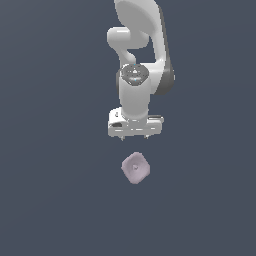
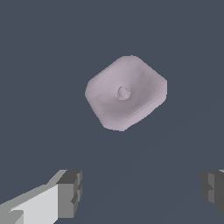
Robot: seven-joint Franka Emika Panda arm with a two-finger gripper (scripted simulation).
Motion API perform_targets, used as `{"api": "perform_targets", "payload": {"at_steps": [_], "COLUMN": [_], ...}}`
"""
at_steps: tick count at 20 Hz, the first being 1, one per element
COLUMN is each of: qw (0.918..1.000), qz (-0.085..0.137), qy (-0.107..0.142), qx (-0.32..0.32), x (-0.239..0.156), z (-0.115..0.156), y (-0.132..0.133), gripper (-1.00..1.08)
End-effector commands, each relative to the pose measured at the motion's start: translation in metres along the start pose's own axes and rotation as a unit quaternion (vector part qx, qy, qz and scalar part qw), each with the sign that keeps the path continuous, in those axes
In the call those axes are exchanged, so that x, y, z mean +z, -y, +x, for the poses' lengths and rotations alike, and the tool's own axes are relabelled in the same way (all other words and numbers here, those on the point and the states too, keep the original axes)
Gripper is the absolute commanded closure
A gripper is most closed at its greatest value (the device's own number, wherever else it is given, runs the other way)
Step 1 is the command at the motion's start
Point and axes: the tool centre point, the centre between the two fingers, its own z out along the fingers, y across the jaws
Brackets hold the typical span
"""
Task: Pick up the object and move it to a goal position.
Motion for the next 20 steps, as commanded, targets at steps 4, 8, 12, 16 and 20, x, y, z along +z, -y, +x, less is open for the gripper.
{"api": "perform_targets", "payload": {"at_steps": [4,8,12,16,20], "qw": [1.0,0.9998,0.9996,0.9989,0.9969], "qz": [0.0,-0.002,-0.012,-0.029,-0.054], "qy": [-0.002,-0.007,-0.007,-0.007,-0.006], "qx": [-0.004,-0.016,-0.024,-0.037,-0.057], "x": [-0.002,-0.005,-0.003,0.002,0.008], "z": [0.001,0.004,0.005,0.005,0.006], "y": [0.001,0.004,0.004,0.003,0.002], "gripper": [-0.2,-0.2,-0.2,-0.2,-0.2]}}
